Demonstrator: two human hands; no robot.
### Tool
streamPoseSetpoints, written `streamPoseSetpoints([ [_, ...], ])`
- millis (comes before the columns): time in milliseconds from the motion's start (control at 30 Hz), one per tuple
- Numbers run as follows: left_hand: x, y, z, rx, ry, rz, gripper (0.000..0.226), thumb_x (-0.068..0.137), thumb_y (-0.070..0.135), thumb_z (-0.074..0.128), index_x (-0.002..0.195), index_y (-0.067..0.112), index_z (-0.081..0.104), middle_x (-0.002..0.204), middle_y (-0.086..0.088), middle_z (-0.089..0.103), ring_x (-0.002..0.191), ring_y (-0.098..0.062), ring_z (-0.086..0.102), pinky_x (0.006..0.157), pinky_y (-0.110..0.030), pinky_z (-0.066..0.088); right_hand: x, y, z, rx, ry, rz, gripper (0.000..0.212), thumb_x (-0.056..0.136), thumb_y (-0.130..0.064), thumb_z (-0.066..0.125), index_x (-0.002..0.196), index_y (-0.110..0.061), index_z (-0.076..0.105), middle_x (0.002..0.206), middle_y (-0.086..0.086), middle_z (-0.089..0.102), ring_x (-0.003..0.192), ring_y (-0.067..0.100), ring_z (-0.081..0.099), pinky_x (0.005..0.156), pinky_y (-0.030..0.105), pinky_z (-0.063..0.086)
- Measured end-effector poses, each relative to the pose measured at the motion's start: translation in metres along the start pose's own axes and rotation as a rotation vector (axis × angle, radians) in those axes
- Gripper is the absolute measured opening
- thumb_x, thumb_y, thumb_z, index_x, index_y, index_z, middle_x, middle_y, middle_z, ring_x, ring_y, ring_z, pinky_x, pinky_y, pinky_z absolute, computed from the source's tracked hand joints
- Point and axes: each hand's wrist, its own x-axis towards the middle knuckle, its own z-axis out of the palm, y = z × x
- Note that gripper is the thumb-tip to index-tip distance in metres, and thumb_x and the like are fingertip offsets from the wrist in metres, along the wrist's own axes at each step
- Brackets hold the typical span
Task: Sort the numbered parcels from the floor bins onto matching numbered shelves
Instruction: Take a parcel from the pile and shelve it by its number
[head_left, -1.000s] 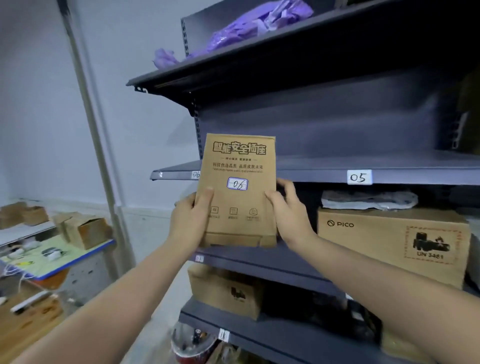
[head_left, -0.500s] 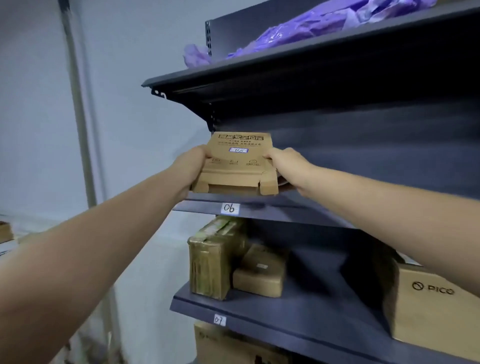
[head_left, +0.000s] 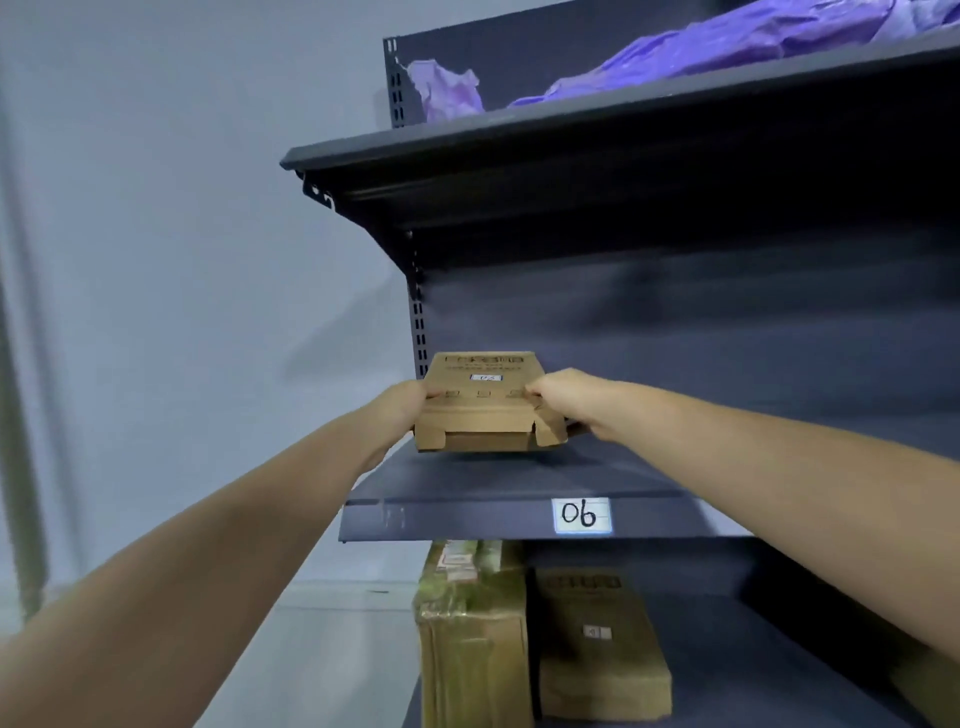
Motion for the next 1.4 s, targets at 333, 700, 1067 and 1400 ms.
streamPoseSetpoints([
  [333, 0.073, -0.038, -0.026, 0.11, -0.085, -0.028, 0.039, 0.104, 0.026, 0.041, 0.137, 0.007, 0.047, 0.135, -0.007, 0.051, 0.108, -0.019, 0.046, 0.091, -0.026, 0.03, 0.043, -0.015, 0.031, -0.222, -0.092, 0.027, 0.016, 0.096, -0.018, 0.044, 0.1, -0.014, 0.059, 0.082, 0.006, 0.053, 0.068, 0.02, 0.047, 0.061, 0.028, 0.038],
  [700, 0.089, -0.043, -0.022, 0.159, -0.115, -0.093, 0.043, 0.098, 0.036, 0.041, 0.137, 0.018, 0.048, 0.138, -0.009, 0.051, 0.127, -0.028, 0.047, 0.108, -0.057, 0.037, 0.052, -0.01, 0.03, -0.288, -0.091, 0.063, 0.013, 0.096, -0.02, 0.041, 0.087, -0.018, 0.05, 0.082, 0.009, 0.053, 0.075, 0.025, 0.051, 0.076, 0.033, 0.042],
  [1067, 0.075, -0.03, -0.014, 0.261, -0.018, 0.007, 0.046, 0.104, 0.029, 0.032, 0.144, 0.007, 0.035, 0.141, -0.011, 0.043, 0.117, -0.025, 0.043, 0.091, -0.03, 0.032, 0.046, -0.007, 0.023, -0.167, -0.011, 0.016, 0.018, 0.097, -0.028, 0.045, 0.098, -0.014, 0.056, 0.086, 0.008, 0.057, 0.072, 0.022, 0.053, 0.06, 0.027, 0.043],
  [1400, 0.017, 0.02, 0.022, 0.422, -0.065, 0.433, 0.038, 0.099, 0.042, 0.039, 0.124, 0.015, 0.05, 0.123, -0.003, 0.049, 0.113, -0.024, 0.046, 0.085, -0.029, 0.03, -0.036, -0.002, -0.054, -0.341, 0.259, -0.255, 0.051, 0.095, -0.045, 0.054, 0.139, -0.02, 0.047, 0.137, 0.003, 0.053, 0.125, 0.021, 0.051, 0.099, 0.03, 0.041],
])
